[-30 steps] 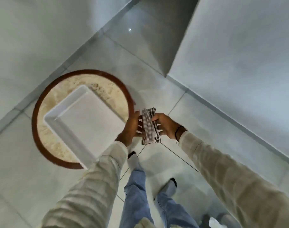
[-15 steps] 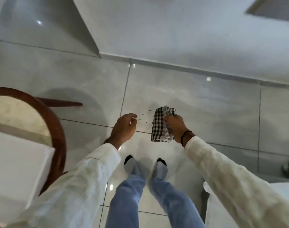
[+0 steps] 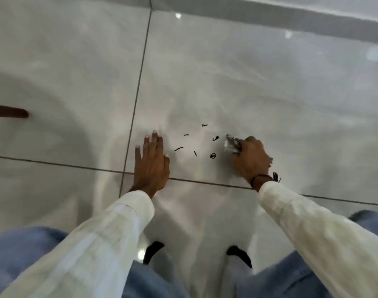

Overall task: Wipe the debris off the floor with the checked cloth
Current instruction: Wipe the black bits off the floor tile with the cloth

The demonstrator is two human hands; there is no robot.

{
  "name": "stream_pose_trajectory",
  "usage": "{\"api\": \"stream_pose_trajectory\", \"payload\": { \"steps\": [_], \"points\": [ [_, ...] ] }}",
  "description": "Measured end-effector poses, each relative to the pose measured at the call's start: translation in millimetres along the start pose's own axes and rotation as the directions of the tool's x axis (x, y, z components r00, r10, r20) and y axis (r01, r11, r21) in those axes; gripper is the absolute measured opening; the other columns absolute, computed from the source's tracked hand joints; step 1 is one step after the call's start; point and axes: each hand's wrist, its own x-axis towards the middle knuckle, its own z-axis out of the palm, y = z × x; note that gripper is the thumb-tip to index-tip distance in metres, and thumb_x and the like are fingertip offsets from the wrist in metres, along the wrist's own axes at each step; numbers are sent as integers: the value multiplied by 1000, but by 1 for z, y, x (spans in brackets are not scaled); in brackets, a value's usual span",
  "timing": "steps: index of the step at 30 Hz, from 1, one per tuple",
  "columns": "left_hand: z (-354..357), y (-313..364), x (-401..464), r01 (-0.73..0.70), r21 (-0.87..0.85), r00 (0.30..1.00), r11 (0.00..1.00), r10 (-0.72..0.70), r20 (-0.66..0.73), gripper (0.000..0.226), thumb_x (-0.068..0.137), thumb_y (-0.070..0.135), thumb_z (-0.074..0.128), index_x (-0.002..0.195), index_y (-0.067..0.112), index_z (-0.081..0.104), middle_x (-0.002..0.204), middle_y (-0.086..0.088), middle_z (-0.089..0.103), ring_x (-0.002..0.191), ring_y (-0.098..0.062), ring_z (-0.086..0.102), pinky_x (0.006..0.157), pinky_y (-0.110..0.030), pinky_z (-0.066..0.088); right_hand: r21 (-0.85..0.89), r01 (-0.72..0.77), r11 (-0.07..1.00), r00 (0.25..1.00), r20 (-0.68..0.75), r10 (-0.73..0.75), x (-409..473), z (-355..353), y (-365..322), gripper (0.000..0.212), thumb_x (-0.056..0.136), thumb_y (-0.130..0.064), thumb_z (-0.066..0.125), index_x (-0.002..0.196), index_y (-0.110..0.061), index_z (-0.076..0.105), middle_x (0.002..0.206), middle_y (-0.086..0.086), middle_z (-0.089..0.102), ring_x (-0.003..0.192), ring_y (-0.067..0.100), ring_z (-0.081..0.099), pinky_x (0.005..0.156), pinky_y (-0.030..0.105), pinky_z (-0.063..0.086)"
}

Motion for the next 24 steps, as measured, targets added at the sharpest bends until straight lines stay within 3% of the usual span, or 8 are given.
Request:
{"api": "stream_pose_trajectory", "payload": {
  "steps": [2, 4, 6, 8, 10, 15, 20, 24],
  "points": [
    [39, -14, 16, -23, 17, 996, 1000, 24, -90, 68, 112, 30, 29, 172, 8, 9, 183, -11, 1, 171, -33, 5, 137, -60, 9, -132, 154, 979, 988, 35, -151, 6, 38, 10, 48, 93, -27, 59, 138, -16, 69, 144, 15, 63, 133, 42, 58, 101, 52, 53],
    [70, -23, 24, -37, 56, 977, 998, 48, -207, 69, 110, 31, 27, 172, 7, 8, 183, -12, 4, 170, -34, 7, 136, -61, 8, -171, 283, 944, 958, 97, -270, -7, 74, 14, 63, 95, -27, 54, 157, -14, 52, 169, 12, 44, 157, 37, 40, 124, 56, 36],
    [88, -29, 28, -36, 71, 953, 997, 56, -297, 71, 109, 32, 26, 172, 8, 7, 183, -10, 5, 170, -32, 8, 137, -60, 6, -207, 430, 879, 902, 145, -407, -29, 100, 21, 72, 93, -27, 48, 163, -13, 41, 175, 7, 32, 164, 32, 25, 130, 62, 24],
    [92, -30, 31, -46, 66, 941, 997, 66, -333, 71, 108, 33, 26, 172, 10, 6, 184, -9, 6, 171, -31, 8, 137, -60, 6, -240, 537, 809, 843, 148, -517, -39, 109, 37, 75, 94, -31, 46, 165, -12, 36, 176, 5, 27, 165, 30, 22, 131, 63, 23],
    [92, -30, 30, -42, 62, 938, 997, 61, -341, 71, 108, 33, 26, 172, 9, 7, 184, -9, 6, 171, -31, 7, 136, -61, 8, -237, 526, 817, 850, 118, -513, -31, 104, 49, 75, 96, -37, 42, 166, -13, 32, 177, 4, 23, 165, 29, 17, 131, 63, 21],
    [88, -28, 28, -36, 39, 941, 999, 47, -335, 71, 108, 31, 28, 172, 9, 9, 184, -9, 6, 171, -31, 7, 136, -61, 9, -135, 248, 959, 957, -118, -265, 3, 112, 15, 74, 103, -40, 45, 167, -10, 28, 178, 7, 20, 167, 30, 12, 134, 61, 7],
    [89, -28, 28, -39, 33, 933, 999, 48, -356, 71, 108, 32, 29, 172, 9, 8, 184, -8, 6, 171, -30, 6, 136, -61, 9, -266, 457, 849, 884, 30, -466, -34, 121, 54, 75, 106, -48, 37, 170, -15, 18, 181, 1, 11, 168, 22, 5, 134, 60, 13],
    [90, -28, 27, -38, 30, 923, 999, 46, -381, 71, 108, 33, 27, 172, 10, 7, 184, -8, 5, 171, -30, 7, 136, -60, 10, -208, 304, 930, 938, -106, -330, -10, 111, 51, 76, 106, -48, 39, 170, -13, 20, 180, 5, 14, 168, 25, 8, 135, 59, 9]
  ]
}}
